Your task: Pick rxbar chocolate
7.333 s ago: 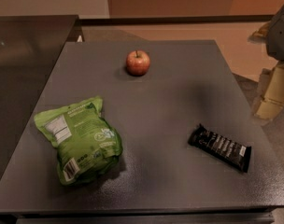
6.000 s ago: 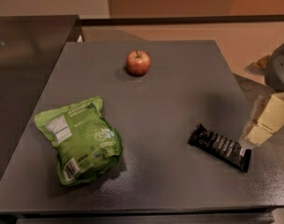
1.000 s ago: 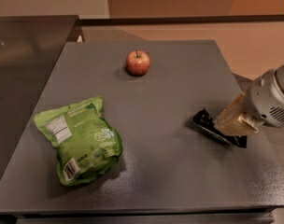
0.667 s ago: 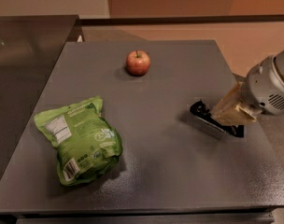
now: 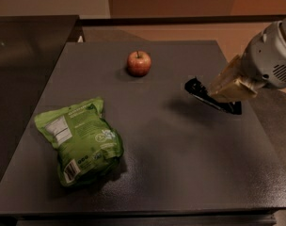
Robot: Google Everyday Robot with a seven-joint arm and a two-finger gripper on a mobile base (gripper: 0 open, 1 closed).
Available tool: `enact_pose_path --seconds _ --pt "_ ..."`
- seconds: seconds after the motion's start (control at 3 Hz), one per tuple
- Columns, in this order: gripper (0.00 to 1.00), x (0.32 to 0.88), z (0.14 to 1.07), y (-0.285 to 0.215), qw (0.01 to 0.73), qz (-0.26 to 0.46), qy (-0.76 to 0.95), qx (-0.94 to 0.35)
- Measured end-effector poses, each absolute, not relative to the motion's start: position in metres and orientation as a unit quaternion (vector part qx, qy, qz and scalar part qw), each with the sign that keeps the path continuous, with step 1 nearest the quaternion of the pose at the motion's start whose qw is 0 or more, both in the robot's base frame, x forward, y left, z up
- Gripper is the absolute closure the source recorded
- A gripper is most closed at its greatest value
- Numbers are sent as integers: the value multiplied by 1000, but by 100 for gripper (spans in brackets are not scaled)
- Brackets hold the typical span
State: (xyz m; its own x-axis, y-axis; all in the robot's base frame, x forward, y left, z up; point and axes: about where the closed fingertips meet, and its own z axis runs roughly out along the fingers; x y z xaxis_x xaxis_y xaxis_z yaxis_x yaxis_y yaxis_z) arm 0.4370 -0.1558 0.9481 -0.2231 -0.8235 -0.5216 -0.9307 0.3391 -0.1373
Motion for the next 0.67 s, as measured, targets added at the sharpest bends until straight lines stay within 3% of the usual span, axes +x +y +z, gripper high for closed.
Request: enact_pose_path --seconds 0.67 --pt "100 443 974 -151 282 97 761 -576"
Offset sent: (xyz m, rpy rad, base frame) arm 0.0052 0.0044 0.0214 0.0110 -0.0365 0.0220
